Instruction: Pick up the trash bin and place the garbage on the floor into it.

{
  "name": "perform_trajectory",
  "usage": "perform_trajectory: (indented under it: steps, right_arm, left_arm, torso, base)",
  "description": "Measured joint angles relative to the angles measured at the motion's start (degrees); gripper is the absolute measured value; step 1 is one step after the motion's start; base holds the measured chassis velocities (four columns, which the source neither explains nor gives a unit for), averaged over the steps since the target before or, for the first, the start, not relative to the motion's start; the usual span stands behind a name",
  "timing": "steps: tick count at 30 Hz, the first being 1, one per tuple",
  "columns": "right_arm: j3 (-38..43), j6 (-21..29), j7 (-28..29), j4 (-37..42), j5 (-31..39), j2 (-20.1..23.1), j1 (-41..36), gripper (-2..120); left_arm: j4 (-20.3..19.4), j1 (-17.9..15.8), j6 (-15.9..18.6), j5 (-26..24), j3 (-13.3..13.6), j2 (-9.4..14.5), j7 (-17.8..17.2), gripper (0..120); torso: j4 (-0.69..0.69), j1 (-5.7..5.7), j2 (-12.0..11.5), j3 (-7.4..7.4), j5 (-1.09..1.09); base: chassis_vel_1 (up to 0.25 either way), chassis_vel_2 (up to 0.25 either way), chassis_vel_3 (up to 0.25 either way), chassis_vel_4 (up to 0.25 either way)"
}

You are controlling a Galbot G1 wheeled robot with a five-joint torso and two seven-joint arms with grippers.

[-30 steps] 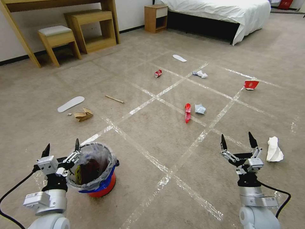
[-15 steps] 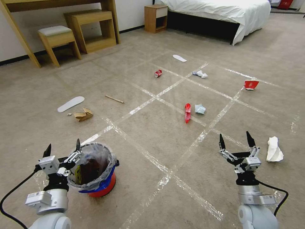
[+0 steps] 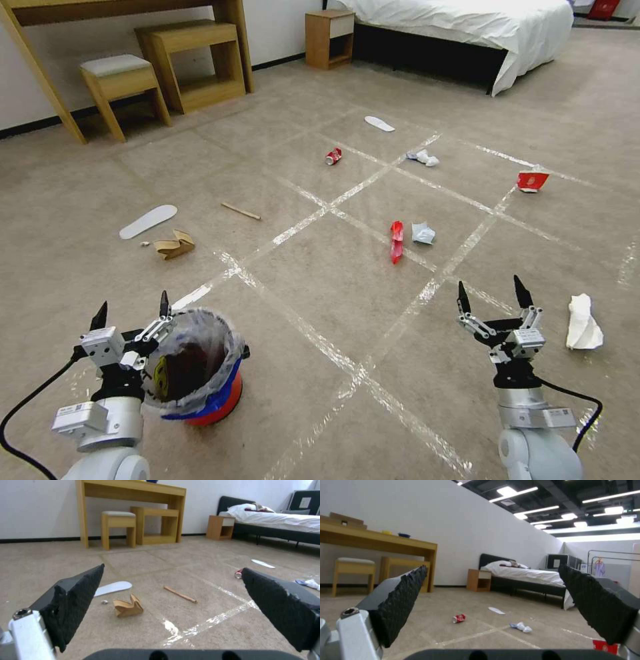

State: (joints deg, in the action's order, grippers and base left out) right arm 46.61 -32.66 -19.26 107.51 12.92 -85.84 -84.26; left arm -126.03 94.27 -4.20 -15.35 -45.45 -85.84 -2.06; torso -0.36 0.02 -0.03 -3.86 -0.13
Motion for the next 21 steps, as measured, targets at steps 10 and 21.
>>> perform_trajectory:
  steps: [10,21]
  right_arm:
    - [-0.3,-0.1,-0.3,-0.4,-0.4,-0.1,0.2,100]
    - [-0.3,-0.7,-0.4,-0.9,-0.2,0.1,0.6,100]
  left_arm:
    - [0.1,0.0,-0.1,0.0,-0.1,-0.2,0.0,100]
    - [-3.6,0.8,6.7,0.2,-1.1,0.7,-5.3,100]
  torso:
    - [0.0,0.0,0.0,0.0,0.02]
    - [0.01,0.01,0.0,-0.01,0.01]
  base:
    - [-0.112,0.125,0.111,-0.113]
    - [-0.105,0.084,0.093,-0.092]
